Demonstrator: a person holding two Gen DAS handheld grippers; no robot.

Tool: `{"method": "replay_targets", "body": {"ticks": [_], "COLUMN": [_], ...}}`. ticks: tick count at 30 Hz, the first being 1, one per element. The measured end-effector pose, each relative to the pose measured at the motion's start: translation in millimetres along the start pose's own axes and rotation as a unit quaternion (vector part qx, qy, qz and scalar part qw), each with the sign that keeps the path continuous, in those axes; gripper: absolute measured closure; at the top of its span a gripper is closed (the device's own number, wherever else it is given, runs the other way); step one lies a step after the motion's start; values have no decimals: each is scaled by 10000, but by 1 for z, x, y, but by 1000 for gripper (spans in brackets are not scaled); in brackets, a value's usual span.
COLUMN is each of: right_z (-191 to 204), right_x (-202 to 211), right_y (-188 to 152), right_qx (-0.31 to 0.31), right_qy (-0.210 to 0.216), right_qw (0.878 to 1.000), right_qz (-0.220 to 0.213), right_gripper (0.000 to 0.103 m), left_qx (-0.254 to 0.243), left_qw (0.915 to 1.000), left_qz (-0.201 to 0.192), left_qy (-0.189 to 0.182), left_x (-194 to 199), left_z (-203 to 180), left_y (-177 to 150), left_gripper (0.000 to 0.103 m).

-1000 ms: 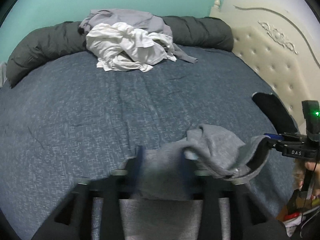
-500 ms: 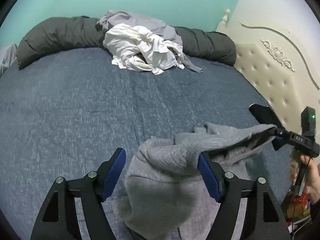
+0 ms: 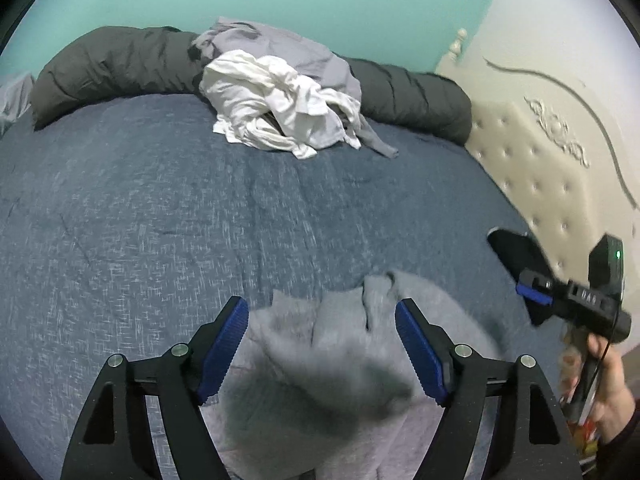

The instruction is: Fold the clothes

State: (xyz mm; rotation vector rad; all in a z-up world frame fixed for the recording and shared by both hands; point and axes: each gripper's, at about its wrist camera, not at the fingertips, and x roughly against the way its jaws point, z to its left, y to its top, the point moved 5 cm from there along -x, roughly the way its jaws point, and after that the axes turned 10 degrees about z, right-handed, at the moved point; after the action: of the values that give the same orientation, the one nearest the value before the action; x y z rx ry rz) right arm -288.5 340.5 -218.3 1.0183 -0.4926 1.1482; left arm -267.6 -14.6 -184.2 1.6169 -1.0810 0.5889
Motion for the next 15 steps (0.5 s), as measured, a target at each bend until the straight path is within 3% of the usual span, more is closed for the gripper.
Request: {"method": "replay_targets", "body": {"ticks": [5, 10, 15], "right_z": [11, 41, 72], "right_x": [-17, -64, -98], "right_y": [-27, -86, -118], "right_qx": [805, 2158, 2848], "right_qy": [-207, -648, -821], "right_qw": [9953, 9647, 9400], "right_qz": [490, 1366, 1688], "right_gripper": [45, 45, 45], "left_qx": [-75, 103, 362], "left_qw": [9999, 9993, 9984], "left_qz": [81, 229, 272], "left_qy": [93, 261, 331], "left_x": [3, -2, -3], "left_z": [11, 39, 59], "left_y": [-16, -48, -73], "left_gripper": [23, 23, 23]}}
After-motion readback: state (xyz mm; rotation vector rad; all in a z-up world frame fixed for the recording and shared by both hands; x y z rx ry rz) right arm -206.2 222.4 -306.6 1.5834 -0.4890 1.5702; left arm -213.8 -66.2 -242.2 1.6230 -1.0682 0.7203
